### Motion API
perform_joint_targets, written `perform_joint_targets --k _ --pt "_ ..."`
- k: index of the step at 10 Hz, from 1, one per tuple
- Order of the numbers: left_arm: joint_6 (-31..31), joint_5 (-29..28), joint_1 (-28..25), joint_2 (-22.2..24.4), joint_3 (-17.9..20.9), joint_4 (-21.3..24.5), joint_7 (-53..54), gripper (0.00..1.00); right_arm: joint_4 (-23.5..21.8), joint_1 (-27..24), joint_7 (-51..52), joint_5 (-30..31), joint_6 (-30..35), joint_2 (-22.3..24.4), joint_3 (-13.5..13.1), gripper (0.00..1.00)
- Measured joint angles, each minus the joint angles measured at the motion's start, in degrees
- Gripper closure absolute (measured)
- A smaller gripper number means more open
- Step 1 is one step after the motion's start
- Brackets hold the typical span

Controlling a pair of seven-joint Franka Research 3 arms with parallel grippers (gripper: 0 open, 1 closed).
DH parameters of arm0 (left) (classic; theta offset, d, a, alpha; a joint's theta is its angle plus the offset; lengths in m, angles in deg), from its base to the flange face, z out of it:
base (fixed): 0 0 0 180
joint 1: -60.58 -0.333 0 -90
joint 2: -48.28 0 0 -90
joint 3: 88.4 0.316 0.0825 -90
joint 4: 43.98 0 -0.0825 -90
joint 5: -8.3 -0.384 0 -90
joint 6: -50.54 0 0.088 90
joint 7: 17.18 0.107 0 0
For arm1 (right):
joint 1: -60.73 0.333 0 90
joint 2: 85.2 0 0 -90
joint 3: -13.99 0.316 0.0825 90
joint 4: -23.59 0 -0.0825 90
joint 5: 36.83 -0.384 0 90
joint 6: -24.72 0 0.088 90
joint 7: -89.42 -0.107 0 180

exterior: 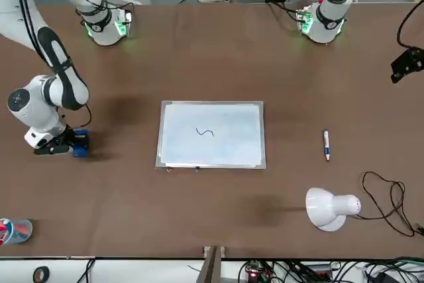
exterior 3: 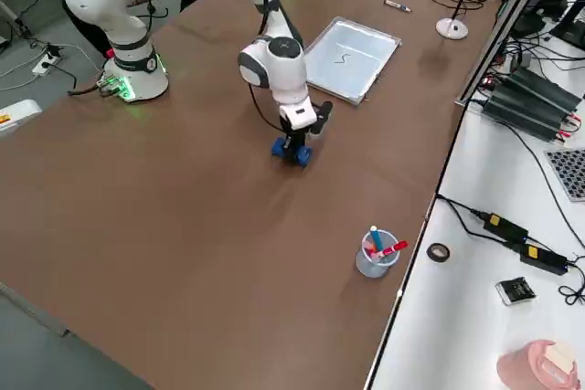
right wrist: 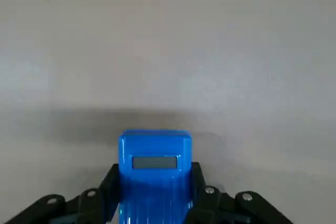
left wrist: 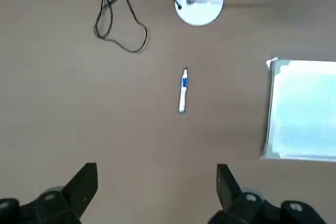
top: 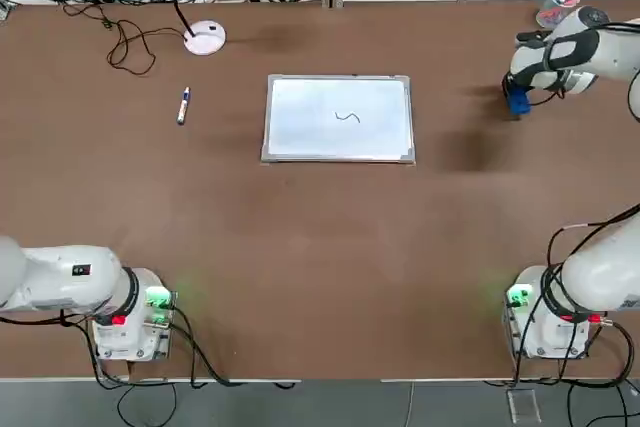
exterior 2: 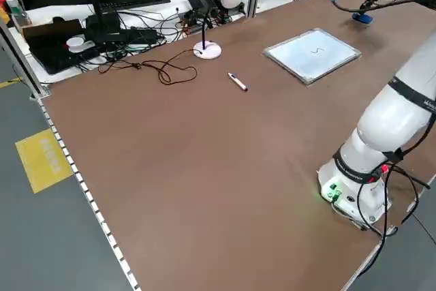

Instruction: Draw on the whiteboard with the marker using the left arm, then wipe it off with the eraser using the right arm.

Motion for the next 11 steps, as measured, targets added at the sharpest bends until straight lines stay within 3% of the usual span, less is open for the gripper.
perform_joint_targets --k 2,7,11 --pt "-0.01 0.00 1.26 1.45 -0.01 1.92 -0.02 0.00 0.62 2.60 -4.50 0.01 2.11 0.46 -0.05 0.44" --pt "1.63 0.01 1.94 2.09 -0.03 4.57 -0.06 0.00 6.38 16.22 -24.37 0.02 9.70 2.79 -0.17 0.44" --pt "2.12 0.96 1.87 1.13 0.03 4.62 0.83 0.00 9.87 25.45 -37.50 0.14 10.53 2.93 -0.24 0.44"
